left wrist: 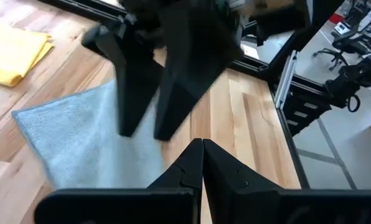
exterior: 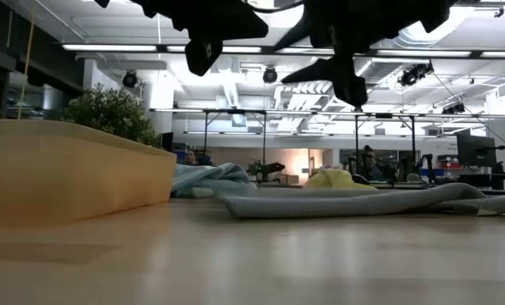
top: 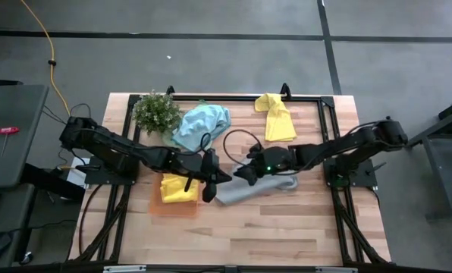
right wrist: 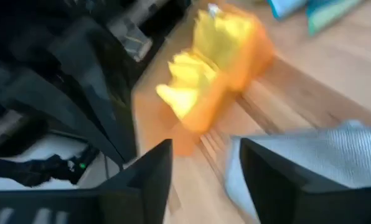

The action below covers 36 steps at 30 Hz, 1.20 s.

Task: Fold microfiber towels
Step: Fold the gray microfiber towel

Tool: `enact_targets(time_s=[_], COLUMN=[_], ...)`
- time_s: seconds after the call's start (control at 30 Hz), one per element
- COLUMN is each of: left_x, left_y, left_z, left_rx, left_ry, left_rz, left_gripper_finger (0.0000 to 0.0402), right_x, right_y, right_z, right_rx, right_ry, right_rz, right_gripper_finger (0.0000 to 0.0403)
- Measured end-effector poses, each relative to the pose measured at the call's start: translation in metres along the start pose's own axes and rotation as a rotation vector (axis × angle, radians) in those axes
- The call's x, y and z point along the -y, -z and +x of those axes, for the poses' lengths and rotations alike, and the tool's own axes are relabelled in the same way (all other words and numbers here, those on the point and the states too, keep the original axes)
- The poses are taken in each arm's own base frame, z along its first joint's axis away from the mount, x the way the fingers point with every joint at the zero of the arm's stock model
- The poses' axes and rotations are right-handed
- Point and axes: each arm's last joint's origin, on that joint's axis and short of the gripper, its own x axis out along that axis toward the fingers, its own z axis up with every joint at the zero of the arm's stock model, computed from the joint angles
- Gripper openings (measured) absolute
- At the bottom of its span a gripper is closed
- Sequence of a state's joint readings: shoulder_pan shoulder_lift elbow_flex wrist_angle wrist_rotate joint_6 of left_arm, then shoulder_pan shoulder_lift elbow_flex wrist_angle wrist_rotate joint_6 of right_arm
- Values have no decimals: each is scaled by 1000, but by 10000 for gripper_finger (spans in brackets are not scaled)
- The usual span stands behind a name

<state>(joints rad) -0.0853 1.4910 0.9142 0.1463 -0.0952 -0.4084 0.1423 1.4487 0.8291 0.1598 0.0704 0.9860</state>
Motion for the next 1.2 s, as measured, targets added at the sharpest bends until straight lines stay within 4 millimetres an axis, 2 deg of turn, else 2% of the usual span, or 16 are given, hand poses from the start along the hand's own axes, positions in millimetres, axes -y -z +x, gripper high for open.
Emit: enact_targets(time_s=[0.1, 0.3, 0.43, 0.57, 0.73, 0.83, 0.97, 1.2], left_x=[0, -3, -7, -12, -22, -30, -35, -29], left_y=[0, 3, 1, -12, -21, -12, 8, 36], left_z=[0, 0, 8, 26, 54, 67, 83, 99], left_rx=[4, -40, -229, -435, -677, -852, -982, -1046], left_ry=[-14, -68, -150, -256, -286, -318, -338, -366], left_rz=[27, 42, 52, 75, -52, -151, -218, -201], left_gripper_finger=[1, 37, 94, 159, 214, 224, 221, 206], right_x=[0, 1, 3, 3, 5, 6, 7, 9], right_y=[-8, -16, -17, -19, -19, -18, -18, -17], right_z=[-9, -37, -52, -61, -70, -74, -76, -75], right_rx=[10, -8, -1, 20, 11, 9, 21, 13], right_ry=[3, 61, 119, 156, 186, 204, 230, 247], right_rz=[-21, -67, -84, -90, -106, -108, -106, -107], right_gripper_finger=[204, 211, 211, 211, 211, 211, 211, 211])
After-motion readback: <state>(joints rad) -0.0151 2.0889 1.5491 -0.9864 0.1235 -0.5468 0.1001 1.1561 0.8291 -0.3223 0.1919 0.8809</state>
